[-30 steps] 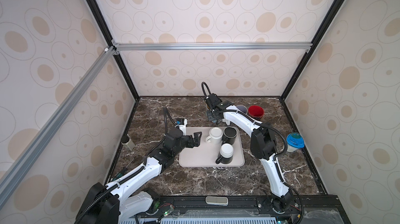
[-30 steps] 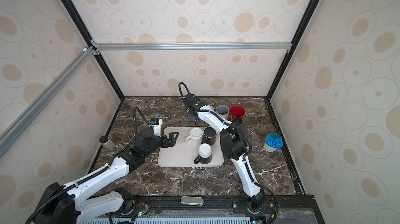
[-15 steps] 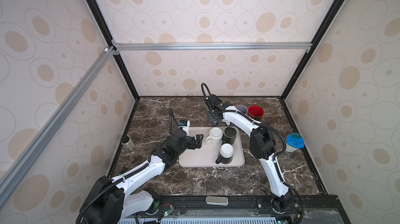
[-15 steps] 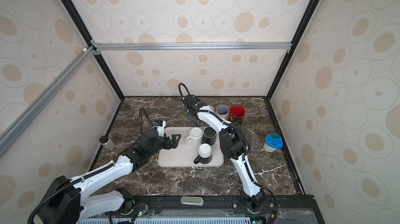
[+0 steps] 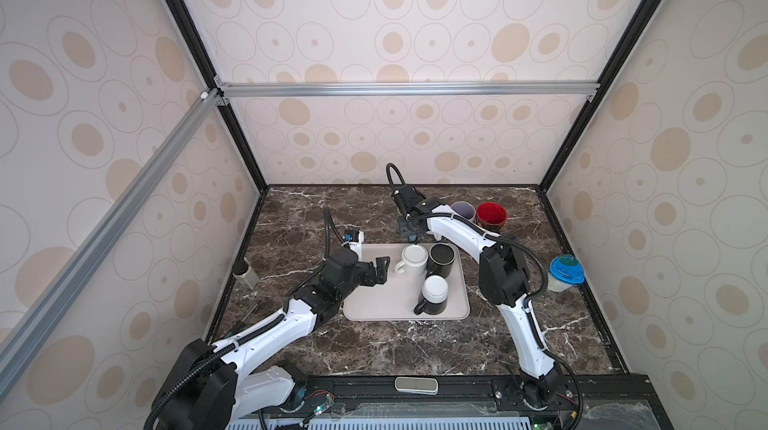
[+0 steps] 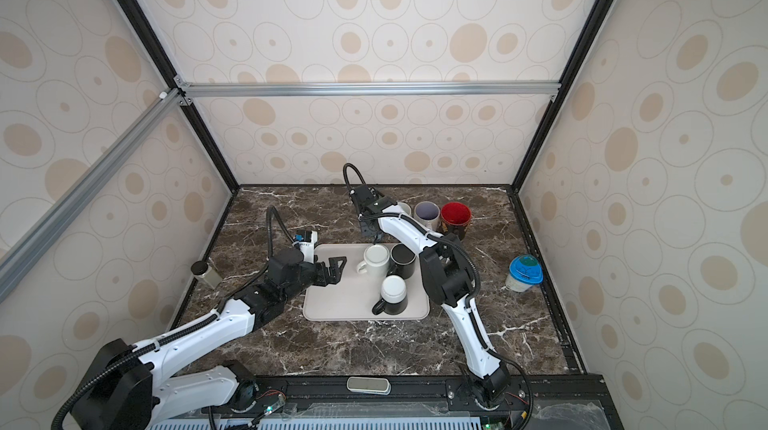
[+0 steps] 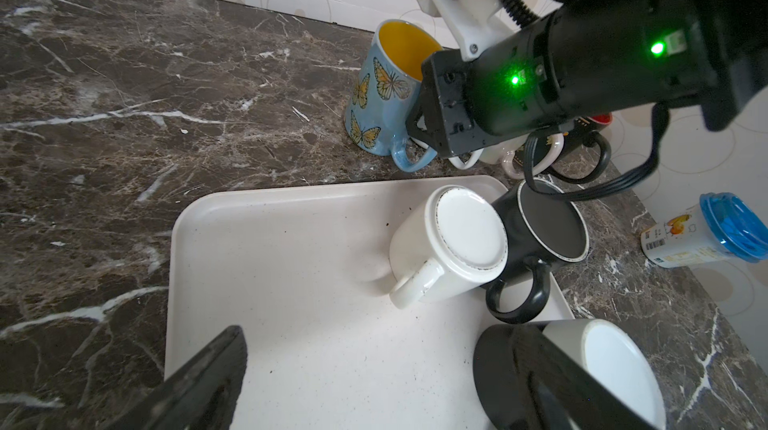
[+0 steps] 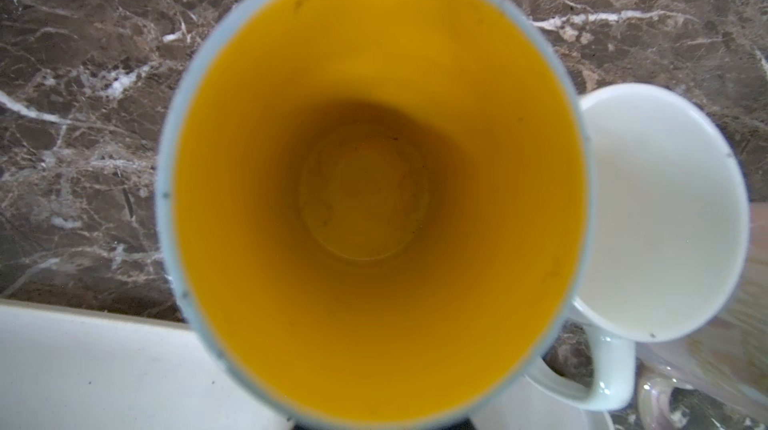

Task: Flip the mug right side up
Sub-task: 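Lower the blue butterfly mug beside the white mug and open the right gripper, then raise the right gripper back over the tray while the left approaches the white mug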

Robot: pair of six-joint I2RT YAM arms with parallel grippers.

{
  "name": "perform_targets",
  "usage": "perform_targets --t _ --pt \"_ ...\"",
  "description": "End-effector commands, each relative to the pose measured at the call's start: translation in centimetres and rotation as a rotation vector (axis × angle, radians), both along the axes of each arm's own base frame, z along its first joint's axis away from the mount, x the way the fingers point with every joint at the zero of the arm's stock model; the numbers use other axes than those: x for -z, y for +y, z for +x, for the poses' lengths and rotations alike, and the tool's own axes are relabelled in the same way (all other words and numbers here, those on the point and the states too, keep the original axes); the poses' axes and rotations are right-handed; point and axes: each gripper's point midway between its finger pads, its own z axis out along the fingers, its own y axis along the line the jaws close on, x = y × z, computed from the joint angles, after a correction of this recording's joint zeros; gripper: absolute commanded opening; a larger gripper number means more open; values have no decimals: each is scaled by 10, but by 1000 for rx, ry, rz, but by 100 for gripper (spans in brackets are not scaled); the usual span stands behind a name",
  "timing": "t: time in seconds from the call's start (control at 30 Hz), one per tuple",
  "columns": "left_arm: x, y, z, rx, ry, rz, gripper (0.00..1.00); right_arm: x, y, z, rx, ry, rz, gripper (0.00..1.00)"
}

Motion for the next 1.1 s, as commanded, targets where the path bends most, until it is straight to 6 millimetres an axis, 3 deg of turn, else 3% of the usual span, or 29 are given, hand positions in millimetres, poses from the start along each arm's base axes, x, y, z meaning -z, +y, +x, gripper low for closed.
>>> perform_targets --t 0.0,0.17,0.3,0.6,0.87,1.0,1.07 --pt "-12 1 2 -11 -46 3 100 -11 1 7 32 -46 21 14" --pt "-6 12 7 -84 -27 29 100 -16 5 3 23 -35 57 41" --pt "-9 15 7 -97 -79 5 100 -24 9 -3 14 -37 103 52" --pt "-28 21 8 -118 -188 -46 100 -62 4 -31 -30 -80 217 54" --pt "-9 20 10 -92 -84 86 100 -102 1 -65 -138 -131 303 53" --pt "-9 16 6 -56 -93 90 100 -114 -11 -75 -156 -194 289 52" --pt "-7 14 6 -42 -89 95 100 -110 -15 -81 -174 -197 276 53"
